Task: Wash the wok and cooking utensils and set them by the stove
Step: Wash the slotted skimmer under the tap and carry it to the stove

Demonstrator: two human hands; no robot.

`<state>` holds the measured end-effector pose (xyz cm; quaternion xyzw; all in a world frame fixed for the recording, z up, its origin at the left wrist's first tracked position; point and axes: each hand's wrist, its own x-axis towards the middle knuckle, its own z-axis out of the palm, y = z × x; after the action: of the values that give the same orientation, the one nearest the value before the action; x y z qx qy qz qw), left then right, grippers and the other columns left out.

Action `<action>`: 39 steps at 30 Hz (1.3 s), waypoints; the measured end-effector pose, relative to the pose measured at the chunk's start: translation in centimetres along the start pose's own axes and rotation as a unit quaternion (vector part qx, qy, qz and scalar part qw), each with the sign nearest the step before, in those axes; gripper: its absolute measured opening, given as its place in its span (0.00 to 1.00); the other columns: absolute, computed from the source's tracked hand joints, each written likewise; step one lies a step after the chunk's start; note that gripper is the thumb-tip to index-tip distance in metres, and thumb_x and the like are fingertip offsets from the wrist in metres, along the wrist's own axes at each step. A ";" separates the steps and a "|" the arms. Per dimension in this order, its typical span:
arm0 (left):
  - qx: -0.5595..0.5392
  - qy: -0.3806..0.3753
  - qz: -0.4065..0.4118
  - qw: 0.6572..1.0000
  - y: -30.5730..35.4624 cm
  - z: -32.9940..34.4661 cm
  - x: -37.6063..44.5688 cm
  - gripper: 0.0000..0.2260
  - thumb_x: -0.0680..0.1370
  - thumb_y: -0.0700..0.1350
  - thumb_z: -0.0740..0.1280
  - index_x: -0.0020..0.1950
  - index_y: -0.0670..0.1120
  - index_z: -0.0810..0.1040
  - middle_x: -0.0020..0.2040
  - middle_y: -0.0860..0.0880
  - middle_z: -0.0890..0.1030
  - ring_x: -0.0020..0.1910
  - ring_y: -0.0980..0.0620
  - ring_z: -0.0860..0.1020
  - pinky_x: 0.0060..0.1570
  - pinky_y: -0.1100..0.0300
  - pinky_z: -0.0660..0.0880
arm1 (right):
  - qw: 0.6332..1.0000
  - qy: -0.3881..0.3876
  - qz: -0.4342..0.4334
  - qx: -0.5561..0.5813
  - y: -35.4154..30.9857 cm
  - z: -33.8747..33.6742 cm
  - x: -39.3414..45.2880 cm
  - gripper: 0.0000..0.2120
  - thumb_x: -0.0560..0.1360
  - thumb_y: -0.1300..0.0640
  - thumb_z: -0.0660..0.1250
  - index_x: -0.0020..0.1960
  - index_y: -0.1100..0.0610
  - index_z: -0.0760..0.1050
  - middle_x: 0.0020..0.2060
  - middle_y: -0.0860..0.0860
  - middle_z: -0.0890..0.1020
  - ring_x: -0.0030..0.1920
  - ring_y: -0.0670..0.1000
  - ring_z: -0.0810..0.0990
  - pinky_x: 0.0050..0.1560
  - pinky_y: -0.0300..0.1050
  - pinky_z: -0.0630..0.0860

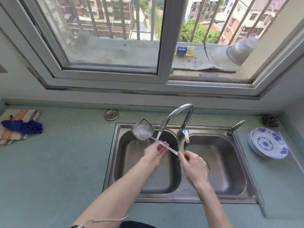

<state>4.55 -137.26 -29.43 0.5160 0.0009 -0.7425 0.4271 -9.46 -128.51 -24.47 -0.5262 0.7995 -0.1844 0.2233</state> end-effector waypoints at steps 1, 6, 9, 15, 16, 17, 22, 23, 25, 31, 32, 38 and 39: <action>0.018 -0.006 0.001 1.000 0.3 -0.3 0.1 0.04 0.82 0.37 0.66 0.50 0.37 0.78 0.41 0.41 0.85 0.37 0.47 0.85 0.34 0.58 0.83 | 1.000 0.003 0.009 0.015 -0.6 0.6 0.2 0.19 0.81 0.41 0.63 0.37 0.51 0.76 0.36 0.51 0.85 0.44 0.59 0.82 0.41 0.48 0.67; 0.058 -0.022 0.016 0.998 1.2 -1.4 0.1 0.07 0.81 0.39 0.68 0.57 0.37 0.79 0.40 0.44 0.85 0.38 0.49 0.85 0.37 0.59 0.82 | 0.999 0.012 0.025 0.031 -2.4 1.7 0.7 0.19 0.82 0.41 0.62 0.41 0.51 0.81 0.37 0.51 0.85 0.45 0.57 0.83 0.42 0.47 0.67; 0.055 -0.017 0.011 0.998 1.5 -0.9 0.0 0.08 0.82 0.38 0.67 0.58 0.35 0.79 0.43 0.42 0.86 0.41 0.47 0.84 0.36 0.58 0.83 | 0.999 0.006 0.021 0.034 -2.0 1.3 0.3 0.18 0.81 0.41 0.62 0.41 0.51 0.81 0.36 0.51 0.85 0.44 0.58 0.83 0.43 0.49 0.72; -0.004 0.009 0.025 1.000 0.4 1.3 -0.3 0.03 0.81 0.35 0.67 0.52 0.37 0.79 0.41 0.40 0.85 0.40 0.47 0.84 0.35 0.59 0.83 | 0.997 -0.032 -0.001 0.067 1.5 -1.2 0.1 0.18 0.83 0.44 0.60 0.41 0.52 0.79 0.37 0.48 0.84 0.43 0.55 0.81 0.46 0.52 0.76; -0.011 0.012 0.036 0.999 0.2 1.7 -0.2 0.01 0.80 0.34 0.68 0.50 0.37 0.79 0.39 0.41 0.85 0.38 0.48 0.84 0.35 0.59 0.83 | 0.995 -0.051 -0.011 0.084 1.9 -1.7 0.2 0.17 0.84 0.45 0.60 0.41 0.51 0.79 0.37 0.47 0.84 0.43 0.53 0.81 0.46 0.52 0.75; -0.018 0.012 0.048 0.999 -0.1 1.9 0.0 0.01 0.79 0.34 0.69 0.49 0.37 0.79 0.38 0.42 0.85 0.37 0.49 0.84 0.34 0.59 0.83 | 0.992 -0.070 -0.019 0.102 2.1 -2.1 0.2 0.17 0.84 0.46 0.60 0.42 0.51 0.80 0.37 0.46 0.84 0.43 0.51 0.81 0.46 0.52 0.74; -0.045 0.018 0.082 0.995 -0.9 2.3 -0.1 0.06 0.77 0.28 0.68 0.50 0.37 0.79 0.41 0.41 0.84 0.36 0.50 0.84 0.33 0.60 0.81 | 0.981 -0.103 -0.039 0.157 3.6 -1.6 1.8 0.17 0.84 0.48 0.62 0.40 0.51 0.80 0.34 0.46 0.82 0.39 0.45 0.80 0.46 0.49 0.74; -0.043 0.016 0.085 0.995 -1.1 2.3 -0.2 0.07 0.76 0.27 0.68 0.51 0.36 0.79 0.43 0.41 0.83 0.39 0.49 0.84 0.33 0.60 0.82 | 0.981 -0.099 -0.044 0.160 3.8 -1.3 2.1 0.17 0.83 0.47 0.63 0.40 0.51 0.80 0.33 0.47 0.82 0.39 0.46 0.80 0.46 0.49 0.75; -0.048 0.020 0.096 0.994 -1.3 2.3 -0.3 0.09 0.75 0.26 0.68 0.52 0.35 0.79 0.45 0.40 0.83 0.41 0.48 0.83 0.34 0.61 0.82 | 0.983 -0.085 -0.057 0.154 4.1 -0.6 2.7 0.17 0.82 0.44 0.64 0.38 0.51 0.79 0.33 0.48 0.82 0.38 0.48 0.80 0.46 0.50 0.76; -0.021 0.002 0.105 0.994 -3.5 1.8 -1.0 0.09 0.74 0.27 0.71 0.52 0.36 0.78 0.44 0.40 0.83 0.36 0.50 0.85 0.37 0.60 0.82 | 0.979 -0.074 -0.085 0.172 3.5 1.4 4.3 0.19 0.82 0.45 0.66 0.35 0.51 0.75 0.27 0.47 0.78 0.31 0.46 0.75 0.39 0.47 0.72; -0.015 -0.002 0.108 0.994 -3.6 1.7 -1.1 0.09 0.74 0.28 0.72 0.51 0.36 0.79 0.45 0.40 0.83 0.37 0.49 0.85 0.38 0.59 0.83 | 0.976 -0.075 -0.086 0.183 3.4 1.8 4.4 0.19 0.82 0.45 0.66 0.34 0.52 0.74 0.27 0.47 0.77 0.30 0.45 0.74 0.38 0.46 0.71; -0.019 0.029 0.131 0.991 -2.3 1.3 -0.8 0.12 0.74 0.25 0.70 0.54 0.35 0.76 0.45 0.38 0.83 0.39 0.46 0.85 0.40 0.56 0.84 | 0.960 -0.124 -0.097 0.232 3.5 2.8 5.0 0.18 0.83 0.47 0.65 0.37 0.52 0.77 0.27 0.42 0.76 0.30 0.43 0.70 0.37 0.42 0.68; -0.020 0.030 0.136 0.990 -2.1 1.3 -0.7 0.13 0.74 0.25 0.70 0.56 0.34 0.76 0.45 0.37 0.83 0.40 0.46 0.84 0.42 0.55 0.84 | 0.958 -0.133 -0.096 0.235 3.6 2.9 5.0 0.18 0.83 0.46 0.65 0.38 0.53 0.78 0.27 0.44 0.75 0.29 0.43 0.69 0.37 0.43 0.68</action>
<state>2.34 -136.09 -29.24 0.5248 -0.0416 -0.6613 0.5344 -12.32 -132.00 -29.57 -0.5530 0.6421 -0.3161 0.4266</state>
